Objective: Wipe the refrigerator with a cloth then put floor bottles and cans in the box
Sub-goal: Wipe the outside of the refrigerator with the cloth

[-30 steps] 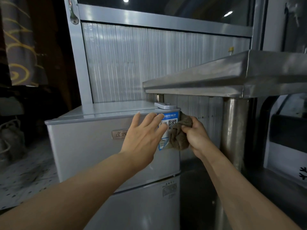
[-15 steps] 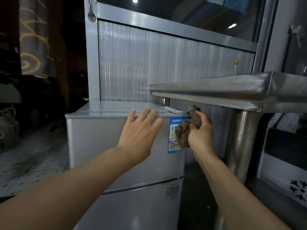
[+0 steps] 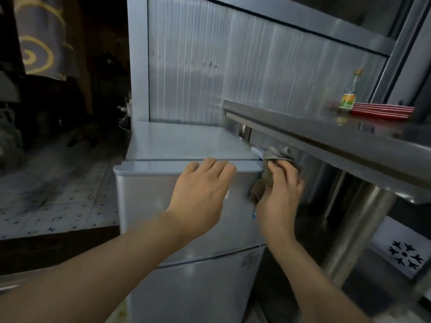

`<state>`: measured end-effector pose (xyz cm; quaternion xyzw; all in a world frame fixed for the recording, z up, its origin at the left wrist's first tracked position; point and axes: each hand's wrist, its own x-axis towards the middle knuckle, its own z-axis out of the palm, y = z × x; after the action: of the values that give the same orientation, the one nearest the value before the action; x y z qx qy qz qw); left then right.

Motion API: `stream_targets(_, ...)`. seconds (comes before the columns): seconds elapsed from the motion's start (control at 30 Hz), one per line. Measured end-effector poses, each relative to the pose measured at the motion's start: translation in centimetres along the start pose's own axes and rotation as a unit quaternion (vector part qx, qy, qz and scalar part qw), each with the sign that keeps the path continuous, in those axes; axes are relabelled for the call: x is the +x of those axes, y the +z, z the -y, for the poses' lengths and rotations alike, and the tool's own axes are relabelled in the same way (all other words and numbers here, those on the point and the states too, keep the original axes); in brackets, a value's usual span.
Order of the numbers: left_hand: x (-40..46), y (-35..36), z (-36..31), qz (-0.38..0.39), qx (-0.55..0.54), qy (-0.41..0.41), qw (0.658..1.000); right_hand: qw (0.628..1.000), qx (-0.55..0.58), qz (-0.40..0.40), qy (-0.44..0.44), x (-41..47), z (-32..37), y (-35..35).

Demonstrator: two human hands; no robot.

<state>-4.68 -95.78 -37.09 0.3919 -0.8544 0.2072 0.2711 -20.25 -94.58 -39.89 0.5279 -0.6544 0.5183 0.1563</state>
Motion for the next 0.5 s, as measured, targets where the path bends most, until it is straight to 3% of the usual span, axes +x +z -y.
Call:
stream_targets(0.13,0.5,-1.8,0.6,0.077,-0.044,0.007,0.996,0.999,-0.015,0.042,0.029,0.2,2.4,-1.0)
stream_targets(0.3,0.6,-4.8,1.3,0.176,-0.084,-0.024,0.980,0.982,-0.011,0.181,0.056,1.0,6.2,-3.4)
stream_targets(0.43,-0.3,-8.4,3.0,0.254,-0.105,-0.077,0.958,0.939,-0.017,0.342,0.022,2.9,9.6,-5.9)
stream_targets(0.5,-0.7,-11.2,4.7,0.274,-0.113,-0.107,0.949,0.904,0.024,0.422,0.070,4.1,12.1,-7.2)
